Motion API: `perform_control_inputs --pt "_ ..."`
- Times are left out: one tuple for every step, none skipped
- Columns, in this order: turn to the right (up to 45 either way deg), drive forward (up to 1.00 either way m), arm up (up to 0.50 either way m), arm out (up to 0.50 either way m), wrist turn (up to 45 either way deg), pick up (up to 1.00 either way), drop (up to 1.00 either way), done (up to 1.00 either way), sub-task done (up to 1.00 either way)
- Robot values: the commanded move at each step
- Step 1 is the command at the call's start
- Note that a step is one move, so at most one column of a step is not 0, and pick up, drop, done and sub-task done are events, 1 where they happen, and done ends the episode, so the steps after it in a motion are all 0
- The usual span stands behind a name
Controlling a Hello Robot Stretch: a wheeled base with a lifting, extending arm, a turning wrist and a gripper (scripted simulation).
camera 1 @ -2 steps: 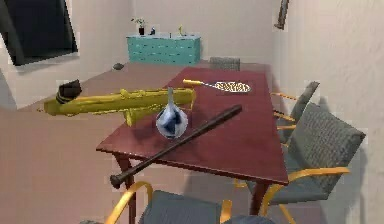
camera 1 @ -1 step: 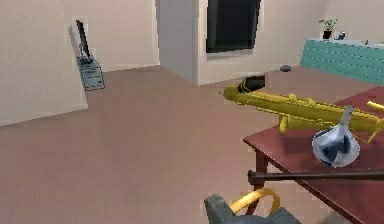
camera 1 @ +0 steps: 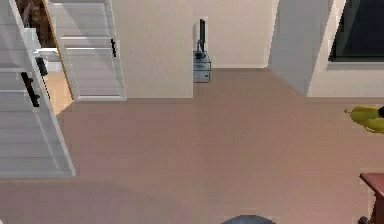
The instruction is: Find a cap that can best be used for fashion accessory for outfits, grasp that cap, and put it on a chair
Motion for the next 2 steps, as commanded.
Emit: perform_control_inputs --pt "0.0 0.0 0.0 0.48 0.0 0.0 0.0 0.0 0.0" --pt "0.0 0.0 0.0 0.0 39.0 0.0 0.0 0.0 0.0"
